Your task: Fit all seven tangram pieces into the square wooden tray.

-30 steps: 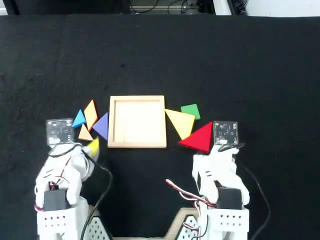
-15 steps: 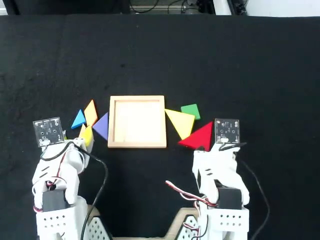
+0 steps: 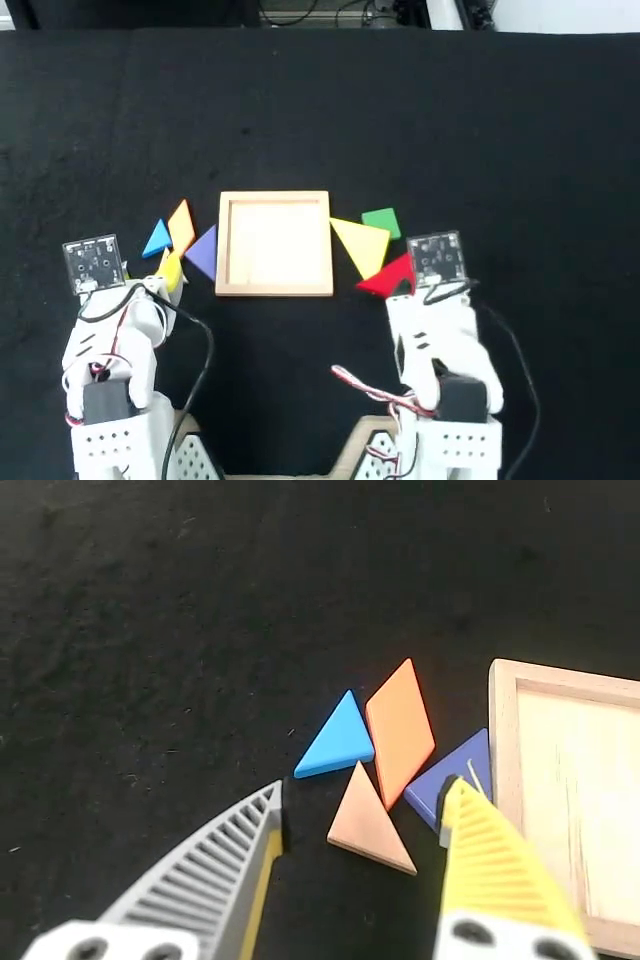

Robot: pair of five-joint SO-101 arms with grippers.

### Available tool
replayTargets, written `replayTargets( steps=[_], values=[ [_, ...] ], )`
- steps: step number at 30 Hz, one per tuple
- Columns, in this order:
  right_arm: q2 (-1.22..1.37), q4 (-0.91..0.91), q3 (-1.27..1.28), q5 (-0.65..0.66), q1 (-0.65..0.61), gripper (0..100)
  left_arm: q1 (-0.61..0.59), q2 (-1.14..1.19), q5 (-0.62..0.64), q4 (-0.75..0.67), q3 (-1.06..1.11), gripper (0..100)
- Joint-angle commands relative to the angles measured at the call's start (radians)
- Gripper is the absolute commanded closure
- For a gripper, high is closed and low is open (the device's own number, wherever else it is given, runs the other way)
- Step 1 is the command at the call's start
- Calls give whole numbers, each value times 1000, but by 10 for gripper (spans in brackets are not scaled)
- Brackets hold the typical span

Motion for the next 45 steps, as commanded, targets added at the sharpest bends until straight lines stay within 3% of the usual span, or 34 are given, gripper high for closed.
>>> replayTargets(
  steps=[1,19,29,36,40,45],
  values=[
    [-65,-5,-127,18,-2,832,-8,-3,-3,-12,16,743],
    [-35,28,-321,23,-6,832,-5,-3,-3,-15,18,743],
    [529,54,-555,34,-29,833,-5,-3,-3,-15,18,743],
    [792,207,-591,376,-264,832,-5,-3,-3,-17,18,743],
    [840,206,-595,460,-245,816,-5,-3,-3,-17,19,743],
    [952,163,-550,522,-161,673,-7,-3,-3,-17,19,743]
  ],
)
